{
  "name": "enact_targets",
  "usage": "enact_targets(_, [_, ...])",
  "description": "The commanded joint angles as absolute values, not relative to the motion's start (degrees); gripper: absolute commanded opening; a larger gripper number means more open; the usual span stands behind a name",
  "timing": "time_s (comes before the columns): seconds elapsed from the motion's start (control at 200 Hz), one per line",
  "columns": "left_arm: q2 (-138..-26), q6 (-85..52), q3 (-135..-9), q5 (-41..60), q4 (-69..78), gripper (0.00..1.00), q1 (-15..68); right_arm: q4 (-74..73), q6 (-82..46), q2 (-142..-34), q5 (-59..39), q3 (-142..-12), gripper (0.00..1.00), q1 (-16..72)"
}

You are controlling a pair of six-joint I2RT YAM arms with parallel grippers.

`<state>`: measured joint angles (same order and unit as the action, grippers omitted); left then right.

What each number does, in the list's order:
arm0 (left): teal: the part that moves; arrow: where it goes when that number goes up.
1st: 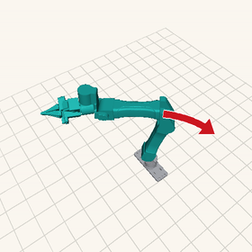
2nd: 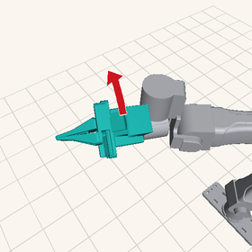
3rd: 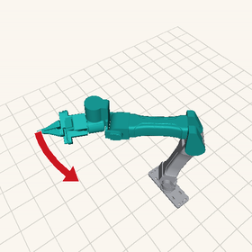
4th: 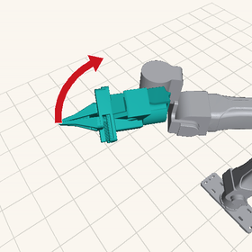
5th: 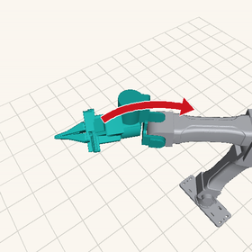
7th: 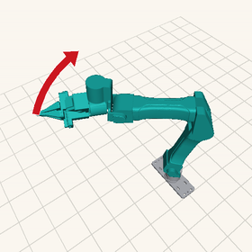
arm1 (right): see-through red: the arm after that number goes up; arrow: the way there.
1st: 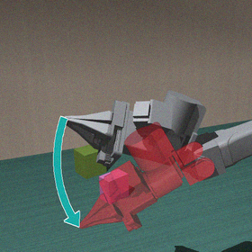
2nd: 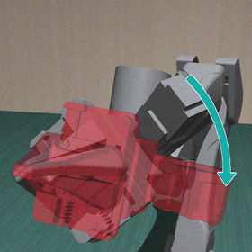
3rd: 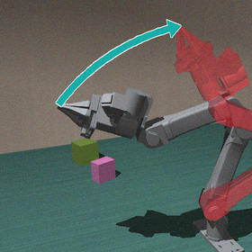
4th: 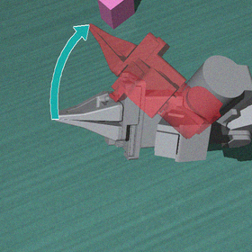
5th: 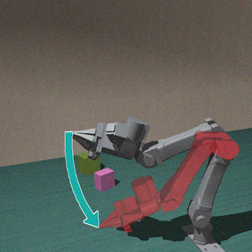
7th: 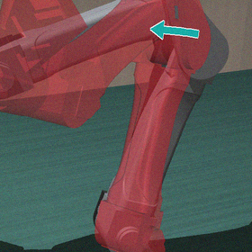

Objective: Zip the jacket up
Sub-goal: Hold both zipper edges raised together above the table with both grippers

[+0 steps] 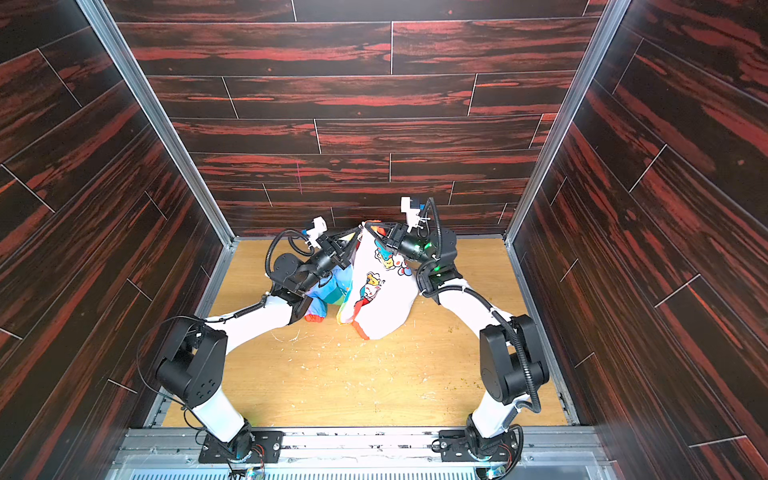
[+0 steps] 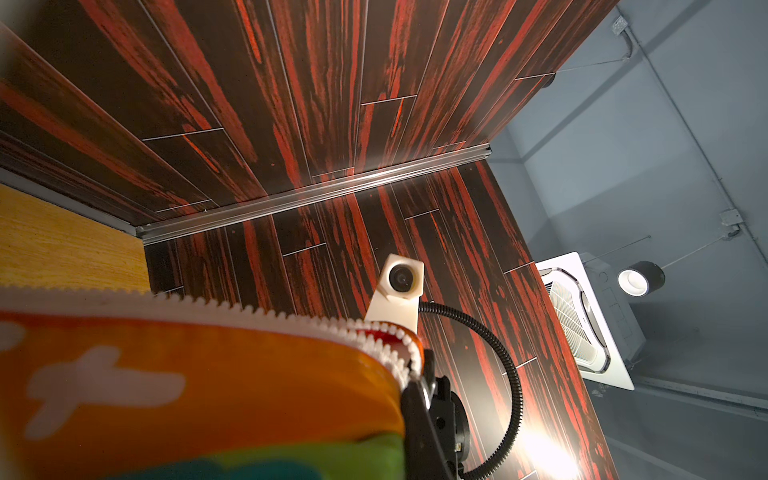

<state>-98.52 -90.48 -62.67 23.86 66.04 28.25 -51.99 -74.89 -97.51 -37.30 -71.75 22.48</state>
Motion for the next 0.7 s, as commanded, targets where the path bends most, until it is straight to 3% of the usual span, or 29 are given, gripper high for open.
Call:
enact_targets(0.0, [-95.4, -91.3, -62.6, 27.1, 69.4, 0.0, 29.4, -52.8, -74.1, -97.9, -32.6, -73.1, 0.0, 21.7])
enact_targets(0.696, [-93.8, -90.4, -62.2, 31.0, 64.1, 0.0, 29.8, -55.8, -76.1, -97.6, -29.8, -71.8, 0.0, 21.5])
